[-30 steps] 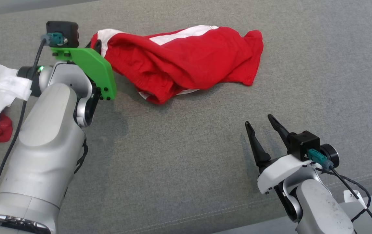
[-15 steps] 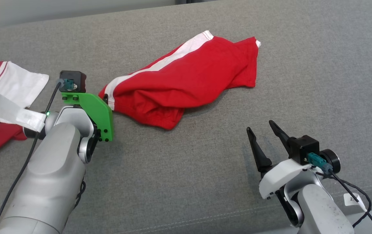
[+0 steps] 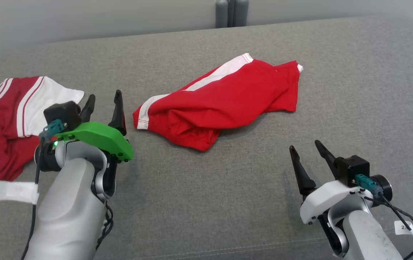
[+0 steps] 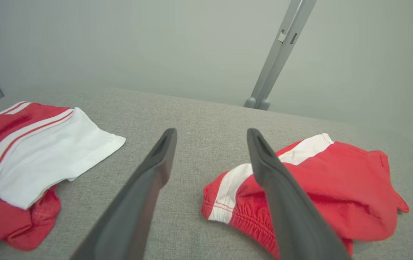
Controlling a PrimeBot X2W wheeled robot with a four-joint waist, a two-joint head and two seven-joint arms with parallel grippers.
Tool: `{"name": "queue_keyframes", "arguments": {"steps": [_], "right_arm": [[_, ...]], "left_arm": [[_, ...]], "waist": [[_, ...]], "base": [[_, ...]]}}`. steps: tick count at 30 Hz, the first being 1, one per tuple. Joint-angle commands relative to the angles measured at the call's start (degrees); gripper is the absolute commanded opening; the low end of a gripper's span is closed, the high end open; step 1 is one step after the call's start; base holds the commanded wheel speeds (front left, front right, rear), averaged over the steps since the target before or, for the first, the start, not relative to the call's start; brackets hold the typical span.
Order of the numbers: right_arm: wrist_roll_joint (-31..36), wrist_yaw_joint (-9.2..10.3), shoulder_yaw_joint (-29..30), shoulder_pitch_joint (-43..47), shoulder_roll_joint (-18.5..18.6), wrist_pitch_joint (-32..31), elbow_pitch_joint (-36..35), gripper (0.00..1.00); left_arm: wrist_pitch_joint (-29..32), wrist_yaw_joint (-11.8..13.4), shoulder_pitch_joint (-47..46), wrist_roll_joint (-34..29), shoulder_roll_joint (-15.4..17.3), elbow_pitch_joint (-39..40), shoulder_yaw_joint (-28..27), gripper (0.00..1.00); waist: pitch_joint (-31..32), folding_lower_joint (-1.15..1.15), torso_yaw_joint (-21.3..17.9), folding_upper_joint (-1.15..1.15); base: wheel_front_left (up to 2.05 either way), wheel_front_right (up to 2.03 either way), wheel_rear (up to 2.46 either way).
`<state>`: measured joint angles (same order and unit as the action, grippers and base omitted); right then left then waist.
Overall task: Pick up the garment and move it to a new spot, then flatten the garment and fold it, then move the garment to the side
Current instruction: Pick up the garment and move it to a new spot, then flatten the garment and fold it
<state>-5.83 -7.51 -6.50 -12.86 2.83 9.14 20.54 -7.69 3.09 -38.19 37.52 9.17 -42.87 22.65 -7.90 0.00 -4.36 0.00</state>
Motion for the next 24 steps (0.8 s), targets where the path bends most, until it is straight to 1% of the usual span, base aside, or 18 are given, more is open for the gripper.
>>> {"name": "queue_keyframes", "arguments": {"steps": [1, 3, 5, 8, 11, 14, 17, 19, 20, 22, 24], "right_arm": [[0.3, 0.03, 0.6, 0.8, 0.1, -0.1, -0.3, 1.00], [0.4, 0.04, 1.3, 0.8, 0.1, -0.3, -0.5, 1.00], [0.6, 0.04, 2.1, 0.7, 0.1, -0.3, -0.8, 1.00], [0.7, 0.04, 3.1, 0.5, 0.1, -0.5, -0.9, 1.00], [0.8, 0.04, 3.9, -0.1, 0.1, -1.0, -1.1, 1.00], [1.0, 0.03, 4.4, -0.8, 0.1, -1.6, -1.1, 1.00], [1.7, 0.03, 4.6, -1.9, 0.1, -3.0, -0.8, 1.00], [3.4, 0.04, 5.1, -3.3, 0.1, -5.1, -0.4, 1.00], [3.4, 0.04, 5.1, -3.3, 0.1, -5.1, -0.4, 1.00], [4.7, 0.04, 5.6, -4.8, 0.1, -7.2, 0.0, 1.00], [5.5, 0.04, 6.0, -5.9, 0.1, -8.7, 0.2, 1.00]], "left_arm": [[-3.0, -0.2, 2.2, 0.6, -0.2, 1.1, -0.9, 1.00], [-5.8, 0.3, 4.1, 0.6, -0.7, 3.1, -1.9, 1.00], [-7.1, 0.6, 5.9, -0.8, -0.6, 6.0, -2.9, 1.00], [-7.6, 1.4, 9.7, -3.7, -0.5, 11.9, -5.2, 1.00], [-7.5, 1.7, 15.1, -7.1, -1.8, 19.7, -9.0, 1.00], [-7.5, 0.8, 20.3, -9.7, -2.9, 25.4, -12.1, 1.00], [-7.5, -0.3, 24.9, -12.2, -4.1, 28.9, -13.4, 1.00], [-7.5, -1.5, 28.4, -14.9, -4.5, 30.5, -13.1, 1.00], [-7.5, -1.5, 28.4, -14.9, -4.5, 30.5, -13.1, 1.00], [-7.5, -1.9, 31.0, -17.4, -4.9, 31.5, -12.2, 1.00], [-7.5, -2.0, 32.3, -18.5, -5.1, 32.1, -11.5, 1.00]], "waist": [[1.6, 0.00, 1.6, 0.00], [2.0, 0.00, 2.3, 0.00], [2.3, 0.00, 3.0, 0.00], [2.7, 0.00, 4.1, 0.00], [2.9, 0.00, 5.1, 0.00], [3.0, 0.00, 6.0, 0.00], [3.0, 0.00, 7.0, 0.00], [2.8, 0.00, 7.8, 0.00], [2.8, 0.00, 7.8, 0.00], [2.5, 0.00, 8.6, 0.00], [2.2, 0.00, 9.2, 0.00]], "base": [[0.00, 0.00, 0.00], [0.00, 0.00, 0.00], [0.00, 0.00, 0.00], [0.00, 0.00, 0.00], [0.00, 0.00, 0.00], [0.00, 0.00, 0.00], [0.00, 0.00, 0.00], [0.00, 0.00, 0.00], [0.00, 0.00, 0.00], [0.00, 0.00, 0.00], [0.00, 0.00, 0.00]]}}
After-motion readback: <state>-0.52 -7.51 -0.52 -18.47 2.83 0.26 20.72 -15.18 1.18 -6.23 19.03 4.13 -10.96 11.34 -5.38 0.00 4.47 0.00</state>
